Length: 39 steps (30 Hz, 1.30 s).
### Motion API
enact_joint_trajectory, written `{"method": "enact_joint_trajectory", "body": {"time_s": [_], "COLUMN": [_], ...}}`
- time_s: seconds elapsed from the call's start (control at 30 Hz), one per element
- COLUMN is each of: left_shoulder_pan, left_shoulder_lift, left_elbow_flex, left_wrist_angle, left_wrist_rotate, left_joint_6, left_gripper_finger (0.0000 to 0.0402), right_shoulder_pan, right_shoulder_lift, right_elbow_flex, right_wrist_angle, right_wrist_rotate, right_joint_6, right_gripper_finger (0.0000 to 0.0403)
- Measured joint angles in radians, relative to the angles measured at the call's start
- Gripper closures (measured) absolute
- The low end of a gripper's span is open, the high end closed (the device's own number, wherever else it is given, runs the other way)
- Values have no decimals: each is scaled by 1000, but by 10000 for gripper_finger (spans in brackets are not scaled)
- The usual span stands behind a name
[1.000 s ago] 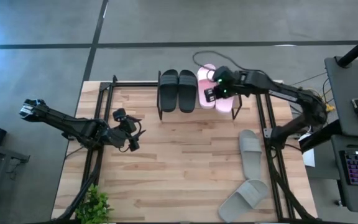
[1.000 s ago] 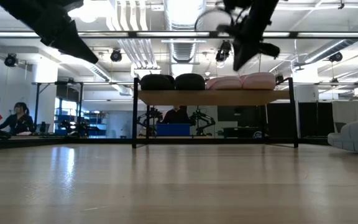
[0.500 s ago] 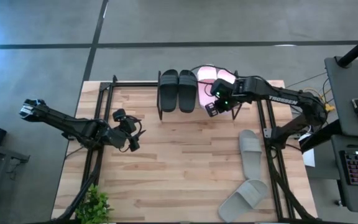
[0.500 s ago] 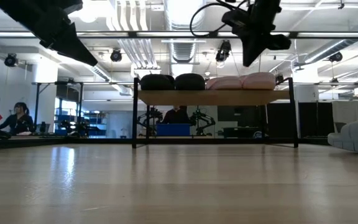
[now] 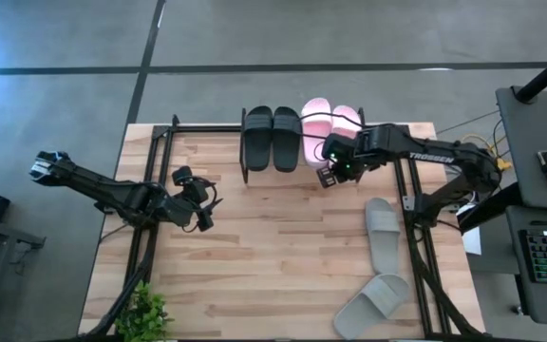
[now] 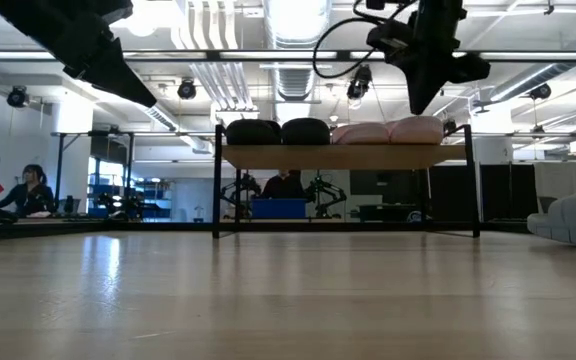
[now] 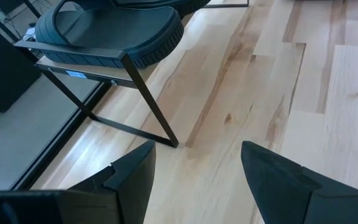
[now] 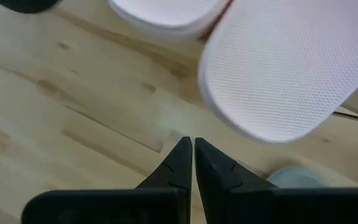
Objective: Pick and place slides into the shelf
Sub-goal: Put the pink slide on the shelf
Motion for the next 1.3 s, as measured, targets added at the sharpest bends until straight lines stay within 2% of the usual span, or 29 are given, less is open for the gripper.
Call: {"method": "enact_joint_trajectory", "body": {"time_s": [0.57,0.9,1.07,1.3], "left_shoulder_pan": [0,0,0,0], "left_shoulder_lift": [0,0,0,0], "left_elbow_flex": [0,0,-1,-1], "left_wrist_angle": [0,0,0,0], "left_wrist_rotate": [0,0,0,0], "left_joint_6": [0,0,0,0], "left_gripper_finger": [178,178,178,178], "right_shoulder_pan": [-6,-6,-3,0], "right_shoulder_lift": [0,-7,-22,-17], "right_elbow_flex": [-44,-45,-19,11], "right_wrist_angle": [-9,-124,-45,211], "right_wrist_rotate": [140,209,168,154], "right_joint_6": [33,89,79,15], "right_gripper_finger": [390,390,390,390]}}
